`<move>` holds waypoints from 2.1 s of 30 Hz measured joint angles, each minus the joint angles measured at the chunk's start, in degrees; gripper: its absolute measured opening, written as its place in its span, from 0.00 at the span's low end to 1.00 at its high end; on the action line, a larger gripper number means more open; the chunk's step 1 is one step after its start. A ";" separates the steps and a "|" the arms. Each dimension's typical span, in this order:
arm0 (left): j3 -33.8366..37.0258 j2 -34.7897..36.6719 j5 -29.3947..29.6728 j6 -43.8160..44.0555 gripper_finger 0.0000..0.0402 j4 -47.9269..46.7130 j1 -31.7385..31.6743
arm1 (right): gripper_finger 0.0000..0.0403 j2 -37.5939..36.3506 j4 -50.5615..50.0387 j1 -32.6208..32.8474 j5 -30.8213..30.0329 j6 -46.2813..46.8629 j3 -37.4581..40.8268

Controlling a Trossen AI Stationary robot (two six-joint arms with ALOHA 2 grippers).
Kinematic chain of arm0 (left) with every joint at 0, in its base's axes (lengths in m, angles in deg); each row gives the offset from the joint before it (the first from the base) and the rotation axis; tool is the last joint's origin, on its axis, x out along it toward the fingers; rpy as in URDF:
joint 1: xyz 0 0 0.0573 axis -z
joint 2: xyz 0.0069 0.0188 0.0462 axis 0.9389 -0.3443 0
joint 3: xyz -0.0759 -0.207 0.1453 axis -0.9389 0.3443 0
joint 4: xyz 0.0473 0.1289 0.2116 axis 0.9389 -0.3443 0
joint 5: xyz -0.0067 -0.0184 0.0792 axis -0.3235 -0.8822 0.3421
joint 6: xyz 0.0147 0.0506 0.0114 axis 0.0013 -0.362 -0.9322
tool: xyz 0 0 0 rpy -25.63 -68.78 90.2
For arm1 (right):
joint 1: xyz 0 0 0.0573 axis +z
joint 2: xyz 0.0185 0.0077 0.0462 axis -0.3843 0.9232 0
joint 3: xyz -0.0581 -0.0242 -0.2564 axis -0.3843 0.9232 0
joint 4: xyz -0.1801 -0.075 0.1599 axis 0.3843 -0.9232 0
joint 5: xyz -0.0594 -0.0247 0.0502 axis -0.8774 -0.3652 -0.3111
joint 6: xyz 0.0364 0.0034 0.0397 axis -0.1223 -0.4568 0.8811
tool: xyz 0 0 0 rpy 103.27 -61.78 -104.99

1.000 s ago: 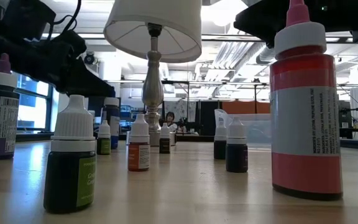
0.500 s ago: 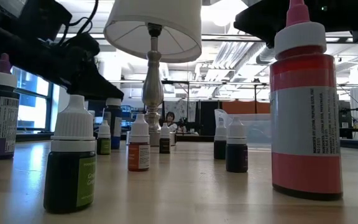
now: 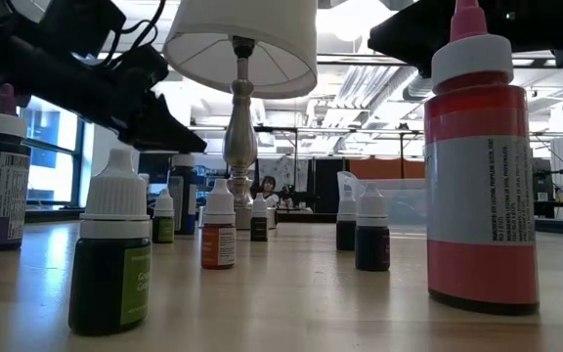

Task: Pick & Place food coloring
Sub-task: Put the large blue food coloring bottle into the transparent bin

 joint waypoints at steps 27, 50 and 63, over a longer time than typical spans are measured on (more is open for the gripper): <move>-27.98 -9.13 -5.77 -1.90 0.05 -14.49 3.66 | 0.35 0.00 -1.67 0.00 -0.22 1.52 0.00; -58.98 -39.07 11.07 -7.55 0.05 -13.91 6.38 | 0.35 -9.90 -9.91 3.68 -15.83 -1.30 0.00; -68.49 -46.45 17.69 -15.33 0.05 -15.30 3.79 | 0.35 -19.45 -17.54 11.06 -20.17 -0.99 0.00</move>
